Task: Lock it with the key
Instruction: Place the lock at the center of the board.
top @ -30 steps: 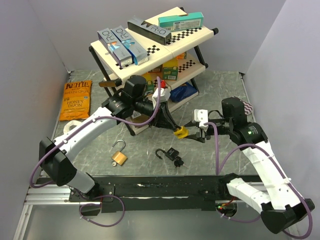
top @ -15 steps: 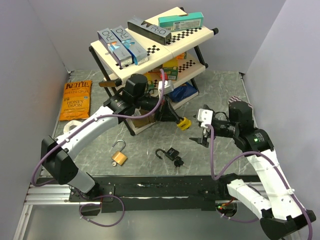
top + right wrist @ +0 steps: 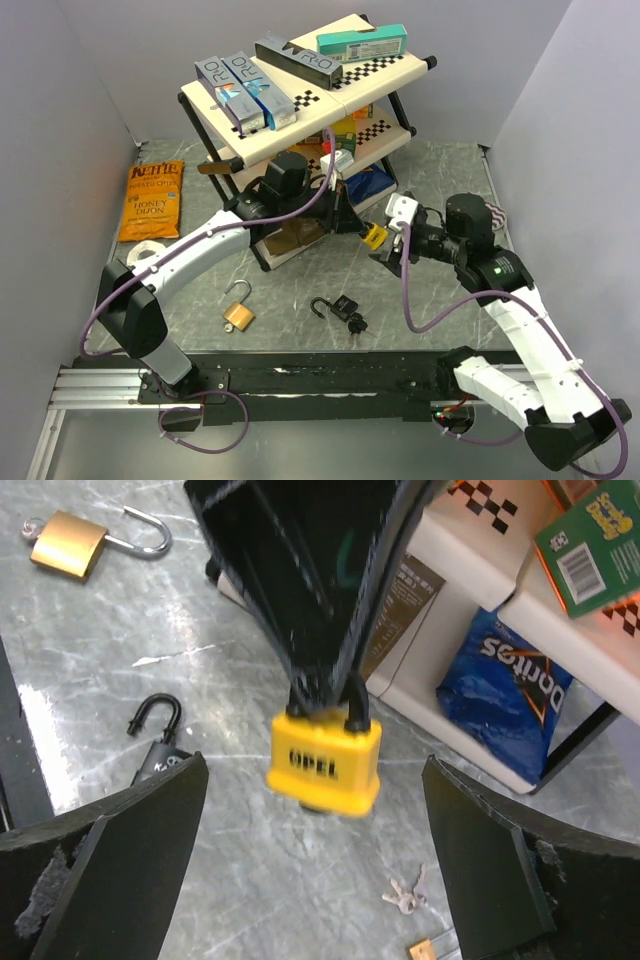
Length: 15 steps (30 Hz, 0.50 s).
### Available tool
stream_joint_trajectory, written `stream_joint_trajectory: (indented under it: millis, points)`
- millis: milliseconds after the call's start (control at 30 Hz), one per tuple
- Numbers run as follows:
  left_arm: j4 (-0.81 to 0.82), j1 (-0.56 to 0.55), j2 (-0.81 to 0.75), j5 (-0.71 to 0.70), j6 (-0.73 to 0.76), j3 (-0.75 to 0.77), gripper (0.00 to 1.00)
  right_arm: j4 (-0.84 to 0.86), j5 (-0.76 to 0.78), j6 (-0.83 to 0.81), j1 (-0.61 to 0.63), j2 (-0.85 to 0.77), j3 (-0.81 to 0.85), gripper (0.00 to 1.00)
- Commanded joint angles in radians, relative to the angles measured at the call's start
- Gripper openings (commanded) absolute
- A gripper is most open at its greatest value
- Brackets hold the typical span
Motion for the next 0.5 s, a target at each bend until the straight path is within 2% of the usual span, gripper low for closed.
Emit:
stream_joint_trajectory:
  millis: [0, 233, 367, 433, 467]
  points:
    - [0.067, -0.018, -0.019, -0.025, -0.058, 0.05, 0.01, 0.117, 0.061, 0.036, 0.047, 0.028, -0.005, 0.95]
    - [0.091, -0.021, -0.031, -0.01, -0.058, 0.034, 0.01, 0.176, 0.116, -0.031, 0.067, 0.052, -0.065, 0.88]
    - [0.082, -0.02, -0.036, -0.008, -0.052, 0.034, 0.01, 0.196, 0.137, -0.062, 0.076, 0.051, -0.093, 0.73]
    - [0.087, -0.021, -0.037, -0.005, -0.052, 0.029, 0.01, 0.196, 0.142, -0.065, 0.077, 0.054, -0.096, 0.69]
    - [0.087, -0.021, -0.037, -0.004, -0.052, 0.027, 0.01, 0.197, 0.144, -0.064, 0.079, 0.054, -0.096, 0.62]
